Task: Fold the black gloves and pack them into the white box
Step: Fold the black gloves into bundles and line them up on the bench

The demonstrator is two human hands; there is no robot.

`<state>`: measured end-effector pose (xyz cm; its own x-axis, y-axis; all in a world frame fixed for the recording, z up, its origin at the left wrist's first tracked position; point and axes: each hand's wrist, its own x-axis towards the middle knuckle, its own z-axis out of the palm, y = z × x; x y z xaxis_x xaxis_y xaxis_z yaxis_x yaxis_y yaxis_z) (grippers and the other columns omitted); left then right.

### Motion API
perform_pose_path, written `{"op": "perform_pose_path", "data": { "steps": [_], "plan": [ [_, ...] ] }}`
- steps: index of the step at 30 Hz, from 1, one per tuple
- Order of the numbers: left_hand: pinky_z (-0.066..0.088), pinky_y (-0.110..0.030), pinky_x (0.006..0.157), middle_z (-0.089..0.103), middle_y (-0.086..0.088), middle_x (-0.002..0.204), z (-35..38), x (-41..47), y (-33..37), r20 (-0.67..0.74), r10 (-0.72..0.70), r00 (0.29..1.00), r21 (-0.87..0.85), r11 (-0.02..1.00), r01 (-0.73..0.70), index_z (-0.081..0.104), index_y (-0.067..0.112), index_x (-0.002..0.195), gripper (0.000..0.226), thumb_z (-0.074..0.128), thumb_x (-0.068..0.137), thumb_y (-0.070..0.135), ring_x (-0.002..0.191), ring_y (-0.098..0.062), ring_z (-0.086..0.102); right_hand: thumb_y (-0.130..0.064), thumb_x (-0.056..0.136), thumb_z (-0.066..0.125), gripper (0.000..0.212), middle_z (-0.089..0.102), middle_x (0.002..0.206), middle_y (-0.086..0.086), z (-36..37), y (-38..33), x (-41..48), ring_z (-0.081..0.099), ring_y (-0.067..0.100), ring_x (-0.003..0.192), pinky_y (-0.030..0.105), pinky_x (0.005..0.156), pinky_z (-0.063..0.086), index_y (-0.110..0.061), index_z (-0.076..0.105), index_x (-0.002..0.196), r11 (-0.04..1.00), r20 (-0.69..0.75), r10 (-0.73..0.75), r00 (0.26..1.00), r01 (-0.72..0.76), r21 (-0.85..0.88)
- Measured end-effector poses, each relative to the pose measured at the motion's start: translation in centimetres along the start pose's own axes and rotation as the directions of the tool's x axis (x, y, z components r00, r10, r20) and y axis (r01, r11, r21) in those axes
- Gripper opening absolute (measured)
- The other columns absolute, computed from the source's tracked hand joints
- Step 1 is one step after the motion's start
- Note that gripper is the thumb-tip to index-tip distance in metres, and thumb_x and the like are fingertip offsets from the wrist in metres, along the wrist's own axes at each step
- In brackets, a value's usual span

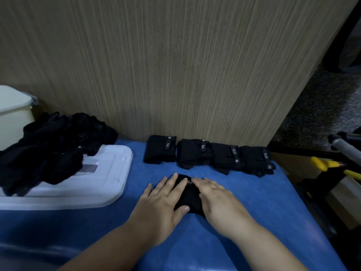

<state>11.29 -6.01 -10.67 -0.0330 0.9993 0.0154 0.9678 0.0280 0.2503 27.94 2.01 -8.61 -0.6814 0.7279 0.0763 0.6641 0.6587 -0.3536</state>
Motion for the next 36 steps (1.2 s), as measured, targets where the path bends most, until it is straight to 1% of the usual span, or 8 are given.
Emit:
{"op": "perform_pose_path", "data": {
  "steps": [4,8,13,19,23,29,32,36],
  "plan": [
    [0.004,-0.041,0.118,0.004,0.01,0.159,0.0,-0.1,-0.9,-0.034,-0.102,0.994,0.051,0.993,0.104,0.001,0.027,0.153,0.102,-0.015,0.068,0.081,0.149,-0.018,0.001,-0.031,0.101,0.035,0.046,0.037,0.148,-0.012,-0.3,-0.3,0.0,0.029,0.011,0.137,0.021,0.111,0.02,-0.029,0.031,0.147,0.999,-0.039,0.029,0.999,-0.03,-0.025],
    [0.055,-0.045,0.082,0.064,-0.019,0.117,0.3,-0.3,-2.6,-0.392,-0.082,0.916,0.107,0.985,0.134,0.065,0.002,0.112,0.052,0.056,0.082,0.043,0.102,-0.039,0.064,-0.05,0.091,0.052,0.046,0.055,0.121,-0.008,-1.0,-0.7,-0.7,0.048,0.012,0.117,0.019,0.094,0.038,-0.028,0.05,0.132,0.99,-0.072,0.13,0.989,-0.126,0.065],
    [0.047,-0.035,0.066,0.052,0.005,0.071,-0.9,-0.9,-1.8,-0.385,-0.252,0.888,-0.148,0.966,0.21,0.051,0.023,0.074,0.041,0.036,0.083,0.059,0.071,-0.02,0.053,-0.06,0.078,0.064,0.052,0.058,0.086,-0.014,-1.2,-1.3,-1.2,0.056,0.005,0.084,0.016,0.061,0.038,-0.033,0.047,0.119,0.927,-0.012,0.281,0.96,-0.268,0.263],
    [0.038,-0.026,0.07,0.049,0.008,0.074,-1.5,-0.2,0.4,-0.091,-0.407,0.909,-0.489,0.813,0.315,0.045,0.025,0.074,0.033,0.053,0.089,0.053,0.078,-0.013,0.049,-0.056,0.076,0.068,0.078,0.063,0.102,-0.008,-0.5,-1.3,-1.2,0.059,0.009,0.099,0.019,0.077,0.044,-0.024,0.037,0.14,0.849,0.009,0.382,0.924,-0.354,0.393],
    [0.033,-0.016,0.051,0.045,0.008,0.062,-2.1,0.8,1.7,-0.021,-0.422,0.906,-0.655,0.691,0.306,0.042,0.019,0.07,0.031,0.057,0.092,0.035,0.057,-0.005,0.042,-0.035,0.076,0.076,0.038,0.069,0.089,-0.013,-0.8,-1.0,-1.1,0.064,0.0,0.081,0.014,0.067,0.05,-0.032,0.056,0.107,0.745,0.067,0.373,0.925,-0.342,0.572],
    [0.049,-0.026,0.068,0.063,-0.002,0.084,-3.1,3.0,4.2,0.073,-0.425,0.902,-0.865,0.424,0.27,0.053,0.012,0.091,0.017,0.055,0.095,0.028,0.077,-0.015,0.062,-0.022,0.079,0.076,0.033,0.072,0.09,-0.007,-1.3,0.1,-0.8,0.067,0.006,0.078,0.027,0.075,0.056,-0.024,0.06,0.107,0.411,0.051,0.426,0.903,-0.244,0.878],
    [0.052,-0.03,0.073,0.067,-0.003,0.09,-3.4,4.4,6.0,0.058,-0.395,0.917,-0.929,0.315,0.194,0.053,0.012,0.099,0.016,0.059,0.093,0.025,0.08,-0.016,0.065,-0.02,0.088,0.066,0.017,0.068,0.081,-0.009,-2.3,1.0,-0.7,0.06,-0.001,0.064,0.018,0.065,0.048,-0.028,0.06,0.102,0.341,-0.043,0.485,0.874,-0.143,0.929],
    [0.056,-0.034,0.08,0.071,-0.007,0.098,-3.1,6.9,8.7,0.084,-0.331,0.94,-0.98,0.144,0.138,0.049,0.015,0.11,0.024,0.063,0.091,0.021,0.088,-0.019,0.07,-0.014,0.089,0.065,0.016,0.072,0.089,-0.005,-3.2,2.8,-0.1,0.066,0.012,0.085,0.029,0.079,0.052,-0.025,0.062,0.099,0.323,-0.166,0.583,0.795,-0.04,0.945]
  ]
}}
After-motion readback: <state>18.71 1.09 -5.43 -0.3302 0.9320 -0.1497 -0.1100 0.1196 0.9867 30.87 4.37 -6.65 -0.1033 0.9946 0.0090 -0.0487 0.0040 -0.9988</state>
